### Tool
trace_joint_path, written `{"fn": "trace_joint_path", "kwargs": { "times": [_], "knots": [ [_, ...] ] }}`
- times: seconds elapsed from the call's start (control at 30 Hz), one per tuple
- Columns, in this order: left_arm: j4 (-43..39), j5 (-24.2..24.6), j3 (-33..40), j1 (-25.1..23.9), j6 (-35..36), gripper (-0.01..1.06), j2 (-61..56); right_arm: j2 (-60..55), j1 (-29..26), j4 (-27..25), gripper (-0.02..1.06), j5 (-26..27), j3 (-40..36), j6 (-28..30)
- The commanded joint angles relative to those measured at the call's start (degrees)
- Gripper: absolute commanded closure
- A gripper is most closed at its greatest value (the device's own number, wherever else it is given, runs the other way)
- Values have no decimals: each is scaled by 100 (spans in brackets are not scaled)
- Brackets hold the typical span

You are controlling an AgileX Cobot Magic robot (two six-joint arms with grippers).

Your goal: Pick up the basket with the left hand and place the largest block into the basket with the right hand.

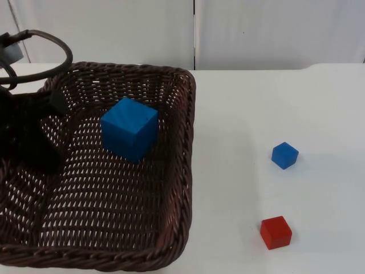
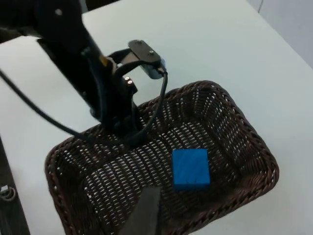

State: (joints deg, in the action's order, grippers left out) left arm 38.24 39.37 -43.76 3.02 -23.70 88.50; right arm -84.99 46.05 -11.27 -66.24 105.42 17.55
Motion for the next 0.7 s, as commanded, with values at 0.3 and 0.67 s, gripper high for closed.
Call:
{"fn": "trace_joint_path", "kwargs": {
  "times": [0.3,0.67],
  "knots": [
    [1134,-371,-267,-6,-615,105,553,858,-15,-84,21,-310,5,4],
    [2584,-368,-1118,71,-1930,105,2011,1326,-15,-43,21,-372,2,-34]
  ]
}}
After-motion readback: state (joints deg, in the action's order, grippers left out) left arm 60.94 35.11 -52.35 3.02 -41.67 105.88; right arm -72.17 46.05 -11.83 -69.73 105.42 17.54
